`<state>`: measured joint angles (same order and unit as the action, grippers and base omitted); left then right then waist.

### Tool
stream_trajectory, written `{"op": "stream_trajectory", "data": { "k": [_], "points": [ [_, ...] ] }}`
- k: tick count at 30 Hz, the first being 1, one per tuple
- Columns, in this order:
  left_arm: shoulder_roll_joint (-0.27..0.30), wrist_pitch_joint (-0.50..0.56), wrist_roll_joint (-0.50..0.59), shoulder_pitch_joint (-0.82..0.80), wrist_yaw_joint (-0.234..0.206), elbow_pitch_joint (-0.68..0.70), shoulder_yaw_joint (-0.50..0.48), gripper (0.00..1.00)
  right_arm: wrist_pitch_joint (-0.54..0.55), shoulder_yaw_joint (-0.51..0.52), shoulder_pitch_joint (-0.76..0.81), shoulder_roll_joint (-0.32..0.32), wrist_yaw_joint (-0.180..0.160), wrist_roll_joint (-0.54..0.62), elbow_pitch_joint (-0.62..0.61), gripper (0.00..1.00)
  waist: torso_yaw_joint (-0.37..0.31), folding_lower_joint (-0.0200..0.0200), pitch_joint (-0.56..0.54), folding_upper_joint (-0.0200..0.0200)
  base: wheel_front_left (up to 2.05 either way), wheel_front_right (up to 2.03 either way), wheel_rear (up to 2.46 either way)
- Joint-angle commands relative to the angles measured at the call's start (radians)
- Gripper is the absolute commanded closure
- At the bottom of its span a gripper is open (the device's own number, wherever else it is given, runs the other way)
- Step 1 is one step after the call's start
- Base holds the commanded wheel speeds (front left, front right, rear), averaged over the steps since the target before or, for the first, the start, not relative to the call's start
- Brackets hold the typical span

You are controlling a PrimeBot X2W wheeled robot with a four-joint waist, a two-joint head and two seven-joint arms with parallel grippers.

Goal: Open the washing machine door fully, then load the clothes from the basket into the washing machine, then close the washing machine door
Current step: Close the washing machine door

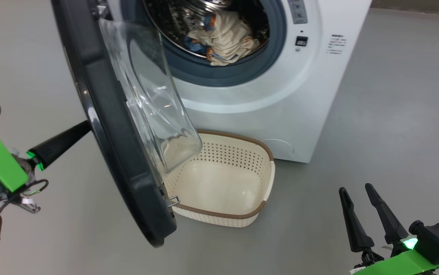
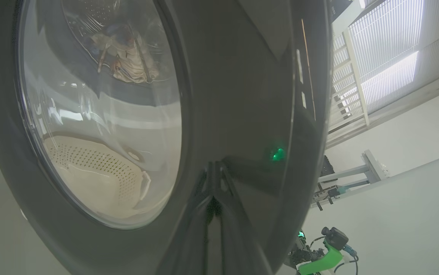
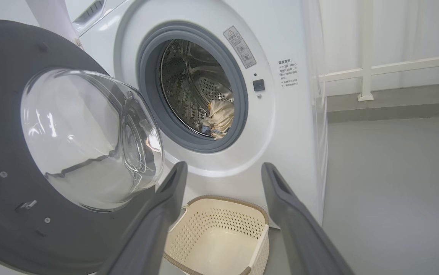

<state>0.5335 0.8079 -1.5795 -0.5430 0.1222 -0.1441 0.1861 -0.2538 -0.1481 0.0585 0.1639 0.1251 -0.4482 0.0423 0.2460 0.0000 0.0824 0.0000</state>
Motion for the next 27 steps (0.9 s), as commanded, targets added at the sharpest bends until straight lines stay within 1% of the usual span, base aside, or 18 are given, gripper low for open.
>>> {"op": "stream_trajectory", "data": {
  "k": [1,11,19,27],
  "points": [
    [0.037,-0.004,0.006,-0.025,0.008,0.033,-0.039,1.00,-0.008,-0.012,-0.014,0.011,0.006,-0.002,-0.027,0.00,-0.040,0.0000,0.008,0.0000,0.00,0.00,0.00],
    [0.022,-0.052,0.036,-0.064,0.008,0.014,-0.046,1.00,-0.008,0.005,-0.023,-0.005,0.006,0.004,-0.037,0.00,-0.186,0.0000,0.036,0.0000,0.00,0.00,0.00],
    [0.031,-0.106,0.077,-0.109,0.008,-0.022,-0.052,1.00,-0.008,0.010,-0.044,-0.022,0.006,0.007,-0.042,0.00,-0.306,0.0000,0.066,0.0000,0.00,0.00,0.00],
    [0.053,-0.198,0.115,-0.137,0.008,-0.079,-0.070,1.00,-0.008,0.011,-0.051,-0.035,0.006,0.007,-0.046,0.00,-0.411,0.0000,0.081,0.0000,0.00,0.00,0.00]
  ]
}}
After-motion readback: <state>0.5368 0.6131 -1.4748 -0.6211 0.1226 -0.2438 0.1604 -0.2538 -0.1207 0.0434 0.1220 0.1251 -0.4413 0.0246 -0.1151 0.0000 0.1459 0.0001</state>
